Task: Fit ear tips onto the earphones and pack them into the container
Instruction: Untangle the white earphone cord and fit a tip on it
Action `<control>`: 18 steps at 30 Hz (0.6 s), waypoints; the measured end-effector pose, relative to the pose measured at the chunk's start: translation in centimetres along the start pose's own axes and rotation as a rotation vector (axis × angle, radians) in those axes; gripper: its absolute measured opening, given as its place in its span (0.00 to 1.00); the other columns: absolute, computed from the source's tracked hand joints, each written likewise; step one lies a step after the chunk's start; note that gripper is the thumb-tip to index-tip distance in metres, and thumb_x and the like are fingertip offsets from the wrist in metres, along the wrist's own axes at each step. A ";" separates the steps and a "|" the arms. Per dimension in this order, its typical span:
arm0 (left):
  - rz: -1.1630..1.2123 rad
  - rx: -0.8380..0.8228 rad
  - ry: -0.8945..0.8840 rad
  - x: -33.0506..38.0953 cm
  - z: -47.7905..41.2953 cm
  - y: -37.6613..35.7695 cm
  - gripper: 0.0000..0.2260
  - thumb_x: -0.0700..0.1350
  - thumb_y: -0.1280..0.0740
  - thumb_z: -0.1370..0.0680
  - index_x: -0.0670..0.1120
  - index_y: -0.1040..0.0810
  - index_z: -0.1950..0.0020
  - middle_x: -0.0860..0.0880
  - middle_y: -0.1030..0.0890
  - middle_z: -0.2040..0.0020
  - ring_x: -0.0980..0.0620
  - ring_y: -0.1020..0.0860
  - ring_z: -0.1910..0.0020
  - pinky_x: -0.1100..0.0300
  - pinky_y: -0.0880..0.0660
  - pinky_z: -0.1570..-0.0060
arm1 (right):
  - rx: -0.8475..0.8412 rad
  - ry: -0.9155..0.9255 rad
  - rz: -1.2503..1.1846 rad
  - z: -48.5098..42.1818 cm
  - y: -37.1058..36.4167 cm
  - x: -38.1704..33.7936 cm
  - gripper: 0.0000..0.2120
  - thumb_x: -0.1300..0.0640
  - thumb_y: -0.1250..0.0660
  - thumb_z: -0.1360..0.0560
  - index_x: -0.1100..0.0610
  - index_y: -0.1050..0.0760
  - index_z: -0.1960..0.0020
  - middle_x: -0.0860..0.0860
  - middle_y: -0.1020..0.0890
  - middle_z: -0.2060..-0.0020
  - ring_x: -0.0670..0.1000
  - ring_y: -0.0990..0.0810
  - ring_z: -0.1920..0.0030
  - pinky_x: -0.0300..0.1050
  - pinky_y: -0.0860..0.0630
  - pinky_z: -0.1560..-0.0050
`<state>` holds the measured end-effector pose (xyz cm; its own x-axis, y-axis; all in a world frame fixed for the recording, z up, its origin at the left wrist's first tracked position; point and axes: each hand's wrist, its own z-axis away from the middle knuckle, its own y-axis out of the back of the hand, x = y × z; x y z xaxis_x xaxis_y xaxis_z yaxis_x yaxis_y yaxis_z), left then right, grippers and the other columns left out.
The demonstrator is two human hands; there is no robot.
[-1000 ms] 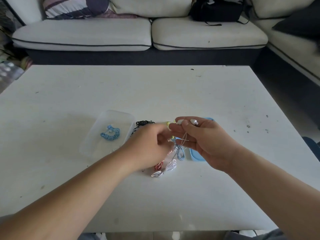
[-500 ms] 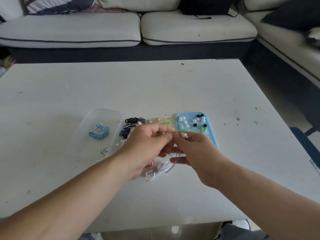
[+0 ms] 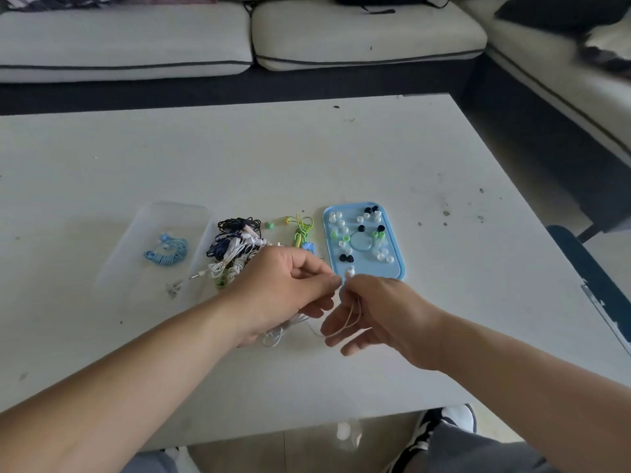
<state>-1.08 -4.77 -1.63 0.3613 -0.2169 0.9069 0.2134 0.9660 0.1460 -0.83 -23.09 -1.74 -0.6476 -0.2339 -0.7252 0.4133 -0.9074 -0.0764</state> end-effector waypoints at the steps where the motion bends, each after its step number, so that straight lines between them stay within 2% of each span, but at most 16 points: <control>1: -0.008 0.019 -0.016 0.0 0.0 -0.1 0.03 0.40 0.24 0.24 0.40 0.15 0.52 0.41 0.13 0.60 0.42 0.13 0.58 0.56 0.17 0.58 | -0.021 0.005 -0.006 0.0 0.1 0.0 0.15 0.57 0.47 0.17 0.60 0.28 0.58 0.63 0.15 0.58 0.65 0.15 0.56 0.58 0.21 0.51; 5: 0.012 0.072 -0.067 0.0 -0.2 -0.2 0.06 0.40 0.23 0.25 0.40 0.17 0.52 0.41 0.14 0.61 0.48 0.16 0.63 0.59 0.21 0.64 | -0.076 0.038 -0.004 0.1 0.1 0.1 0.13 0.57 0.46 0.16 0.61 0.29 0.56 0.63 0.16 0.59 0.63 0.17 0.58 0.59 0.21 0.50; 9: 0.041 0.063 -0.063 0.0 -0.3 -0.1 0.05 0.40 0.23 0.25 0.43 0.14 0.50 0.43 0.14 0.61 0.50 0.18 0.65 0.60 0.21 0.64 | -0.119 0.057 -0.078 0.3 -0.6 0.7 0.14 0.54 0.46 0.15 0.61 0.28 0.53 0.63 0.17 0.59 0.62 0.17 0.58 0.58 0.20 0.51; 11: 0.061 0.061 -0.049 0.2 -0.3 -0.2 0.06 0.39 0.24 0.24 0.43 0.14 0.48 0.45 0.14 0.63 0.53 0.19 0.66 0.65 0.23 0.66 | -0.120 0.074 -0.111 0.2 -0.8 0.7 0.16 0.52 0.46 0.14 0.61 0.28 0.52 0.63 0.17 0.59 0.61 0.18 0.59 0.58 0.20 0.52; 14: 0.085 0.079 -0.014 0.4 -0.3 -0.3 0.07 0.37 0.27 0.22 0.41 0.15 0.44 0.46 0.16 0.64 0.60 0.19 0.70 0.73 0.30 0.74 | -0.109 0.101 -0.135 0.0 -0.8 0.6 0.17 0.50 0.47 0.14 0.61 0.29 0.53 0.63 0.18 0.59 0.62 0.18 0.58 0.58 0.21 0.52; 18: 0.180 0.100 0.026 0.3 -0.4 0.0 0.09 0.37 0.26 0.23 0.38 0.16 0.44 0.45 0.16 0.63 0.59 0.19 0.71 0.73 0.32 0.77 | -0.120 0.104 -0.124 -0.2 -0.6 0.4 0.19 0.49 0.47 0.14 0.61 0.27 0.53 0.63 0.18 0.59 0.61 0.19 0.58 0.59 0.21 0.50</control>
<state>-0.58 -4.89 -1.55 0.4086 -0.0418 0.9117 0.0522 0.9984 0.0224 -1.23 -22.53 -2.08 -0.6314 -0.0802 -0.7713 0.4116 -0.8776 -0.2458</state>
